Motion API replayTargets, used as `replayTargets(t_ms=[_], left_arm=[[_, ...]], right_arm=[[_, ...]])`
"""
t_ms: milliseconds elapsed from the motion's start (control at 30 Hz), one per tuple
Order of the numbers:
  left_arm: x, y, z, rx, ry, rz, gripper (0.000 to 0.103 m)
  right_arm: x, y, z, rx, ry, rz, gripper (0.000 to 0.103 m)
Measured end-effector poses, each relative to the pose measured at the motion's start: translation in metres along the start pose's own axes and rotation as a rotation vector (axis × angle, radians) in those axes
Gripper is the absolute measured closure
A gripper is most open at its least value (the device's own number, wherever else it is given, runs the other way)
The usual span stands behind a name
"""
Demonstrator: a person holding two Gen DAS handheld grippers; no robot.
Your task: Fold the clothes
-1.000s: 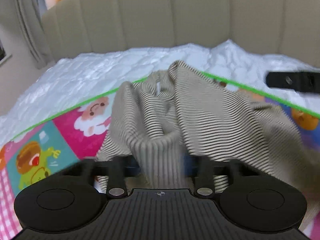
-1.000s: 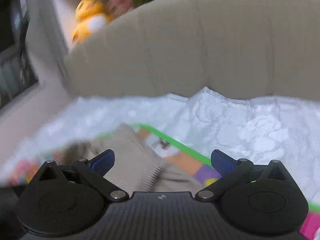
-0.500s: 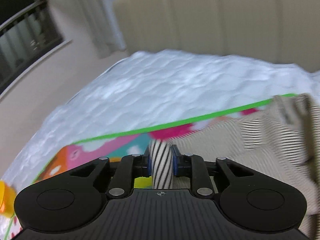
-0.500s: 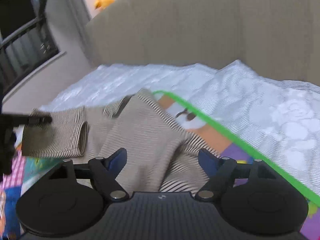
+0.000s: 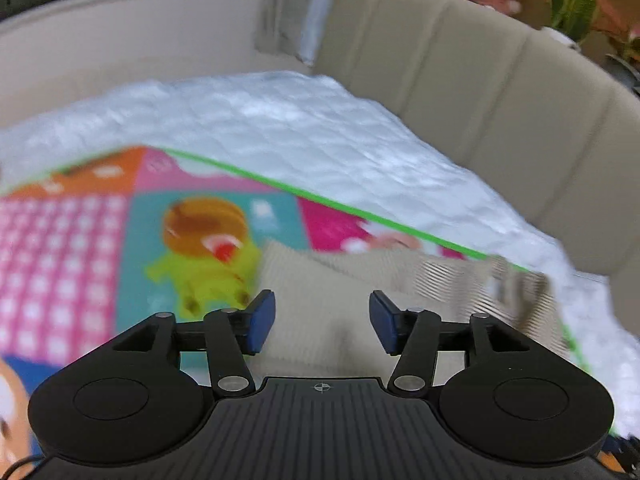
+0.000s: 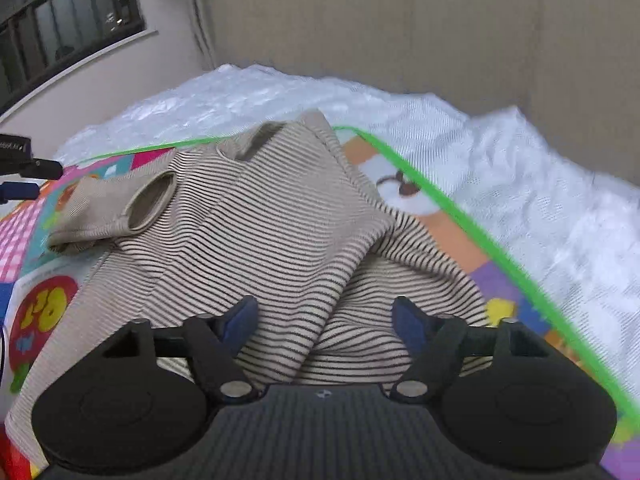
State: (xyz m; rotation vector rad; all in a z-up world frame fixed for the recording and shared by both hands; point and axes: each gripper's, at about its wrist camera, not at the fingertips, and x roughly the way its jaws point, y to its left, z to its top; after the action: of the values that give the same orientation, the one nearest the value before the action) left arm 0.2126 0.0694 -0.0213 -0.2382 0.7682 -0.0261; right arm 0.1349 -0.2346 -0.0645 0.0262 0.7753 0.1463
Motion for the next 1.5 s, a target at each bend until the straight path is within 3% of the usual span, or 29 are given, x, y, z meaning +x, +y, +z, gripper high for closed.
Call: replayTargets(t_ms=[133, 233, 400, 600, 700, 733, 800, 867, 1000, 1233, 1333, 1500], left_arm=[[-0.004, -0.016, -0.009, 0.137, -0.024, -0.057, 0.031], [0.000, -0.014, -0.014, 0.132, 0.028, -0.105, 0.027], [0.004, -0.005, -0.019, 0.120, 0.049, -0.099, 0.020], [0.008, 0.003, -0.018, 0.099, 0.067, -0.087, 0.014], [0.008, 0.000, -0.019, 0.122, 0.066, -0.088, 0.013], [0.008, -0.002, -0.020, 0.129, 0.065, -0.089, 0.013], [0.009, -0.004, -0.020, 0.143, 0.063, -0.089, 0.011], [0.012, -0.007, -0.022, 0.158, 0.065, -0.082, 0.011], [0.017, -0.009, -0.026, 0.182, 0.079, -0.081, 0.011], [0.020, -0.014, -0.028, 0.180, 0.077, -0.130, 0.009], [0.023, -0.022, -0.033, 0.221, 0.083, -0.160, 0.009], [0.029, -0.035, -0.040, 0.306, 0.085, -0.189, 0.009]], right_arm=[[-0.043, 0.028, 0.007, -0.196, -0.013, 0.027, 0.045], [-0.066, 0.057, -0.003, -0.347, 0.058, 0.094, 0.046], [-0.072, 0.103, -0.035, -0.463, 0.197, 0.217, 0.052], [-0.063, 0.136, -0.061, -0.560, 0.256, 0.237, 0.055], [-0.057, 0.139, -0.067, -0.603, 0.258, 0.211, 0.072], [-0.059, 0.135, -0.064, -0.578, 0.252, 0.216, 0.090], [-0.066, 0.124, -0.050, -0.506, 0.221, 0.215, 0.092], [-0.075, 0.108, -0.031, -0.443, 0.159, 0.181, 0.093], [-0.085, 0.061, 0.018, -0.410, 0.028, 0.033, 0.093], [-0.128, -0.054, 0.148, -0.146, -0.321, -0.319, 0.093], [-0.123, -0.080, 0.169, -0.065, -0.368, -0.375, 0.093], [-0.086, -0.097, 0.164, 0.008, -0.327, -0.396, 0.093]])
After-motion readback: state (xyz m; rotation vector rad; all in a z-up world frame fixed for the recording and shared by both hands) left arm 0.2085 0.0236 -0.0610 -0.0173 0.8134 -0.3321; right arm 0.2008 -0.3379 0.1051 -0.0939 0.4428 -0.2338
